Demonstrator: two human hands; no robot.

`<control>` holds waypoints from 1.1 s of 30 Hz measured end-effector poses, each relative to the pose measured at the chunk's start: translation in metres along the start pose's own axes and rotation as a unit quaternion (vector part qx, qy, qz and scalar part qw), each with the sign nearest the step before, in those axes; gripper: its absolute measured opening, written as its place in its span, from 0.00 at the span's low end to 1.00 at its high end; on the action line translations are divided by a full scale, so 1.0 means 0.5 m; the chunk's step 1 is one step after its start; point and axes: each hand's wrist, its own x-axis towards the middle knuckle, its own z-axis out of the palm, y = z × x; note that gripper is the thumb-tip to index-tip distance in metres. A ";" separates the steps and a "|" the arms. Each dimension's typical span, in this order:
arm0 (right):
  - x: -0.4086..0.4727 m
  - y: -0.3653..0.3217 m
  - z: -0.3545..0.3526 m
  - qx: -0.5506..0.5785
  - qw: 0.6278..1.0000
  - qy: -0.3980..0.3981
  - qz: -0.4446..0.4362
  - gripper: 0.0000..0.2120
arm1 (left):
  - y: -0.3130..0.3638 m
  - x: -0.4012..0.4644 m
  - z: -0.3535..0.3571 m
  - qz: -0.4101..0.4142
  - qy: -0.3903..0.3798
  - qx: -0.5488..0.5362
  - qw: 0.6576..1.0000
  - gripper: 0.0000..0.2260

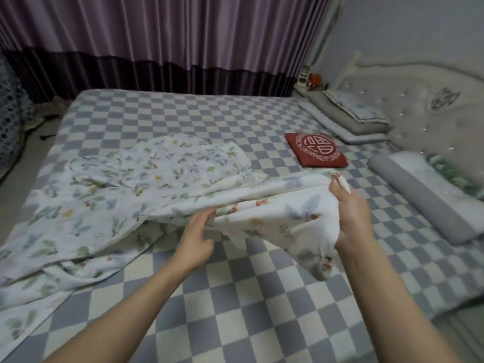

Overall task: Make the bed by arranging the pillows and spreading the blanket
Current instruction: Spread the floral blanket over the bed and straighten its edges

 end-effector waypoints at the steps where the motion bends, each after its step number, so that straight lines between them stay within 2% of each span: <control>1: -0.009 -0.016 -0.003 0.021 1.000 0.003 0.003 0.11 | 0.002 -0.007 0.000 0.011 -0.011 0.014 1.000 0.32; 3: -0.019 -0.042 -0.006 0.050 0.999 -0.001 0.003 0.13 | 0.007 -0.017 0.007 0.038 -0.034 0.051 0.997 0.34; 6: -0.038 -0.081 -0.002 0.052 0.998 -0.031 -0.023 0.08 | 0.034 -0.027 0.020 0.069 -0.079 0.113 0.988 0.40; 9: -0.064 -0.109 0.017 0.034 0.998 -0.047 -0.020 0.13 | 0.076 -0.035 0.038 0.102 -0.063 0.125 0.985 0.43; 11: -0.078 -0.124 0.035 0.047 0.998 -0.046 -0.007 0.21 | 0.089 -0.032 0.037 0.106 -0.024 0.140 0.984 0.38; 13: -0.096 -0.138 0.055 0.056 0.997 -0.057 0.007 0.22 | 0.089 -0.028 0.016 0.118 0.006 0.186 0.975 0.22; 14: -0.101 -0.141 0.061 0.032 0.997 -0.074 0.001 0.21 | 0.089 -0.028 0.002 0.124 -0.002 0.194 0.973 0.14; 15: -0.108 -0.145 0.070 -0.007 0.996 -0.083 -0.015 0.17 | 0.092 -0.032 -0.017 0.123 -0.023 0.184 0.975 0.09; 16: -0.107 -0.147 0.073 -0.047 0.995 -0.077 -0.039 0.19 | 0.094 -0.037 -0.032 0.114 -0.057 0.168 0.977 0.08; 17: -0.104 -0.148 0.072 -0.081 0.993 -0.068 -0.054 0.19 | 0.099 -0.043 -0.048 0.100 -0.085 0.149 0.980 0.10; 19: -0.094 -0.147 0.065 -0.131 0.989 -0.038 -0.050 0.21 | 0.110 -0.061 -0.076 0.072 -0.096 0.079 0.990 0.17; 21: -0.086 -0.138 0.049 -0.158 0.987 -0.019 -0.024 0.21 | 0.118 -0.079 -0.097 0.058 -0.075 -0.007 0.995 0.19; 23: -0.087 -0.119 0.033 -0.178 0.984 -0.019 0.008 0.17 | 0.127 -0.091 -0.118 0.050 -0.049 -0.042 0.997 0.17; 28: -0.095 -0.043 0.019 -0.174 0.978 -0.062 0.099 0.13 | 0.121 -0.104 -0.164 0.027 0.030 -0.060 0.997 0.17; 33: -0.091 0.002 0.027 -0.148 0.978 -0.098 0.110 0.16 | 0.121 -0.120 -0.171 0.000 0.063 -0.035 0.997 0.15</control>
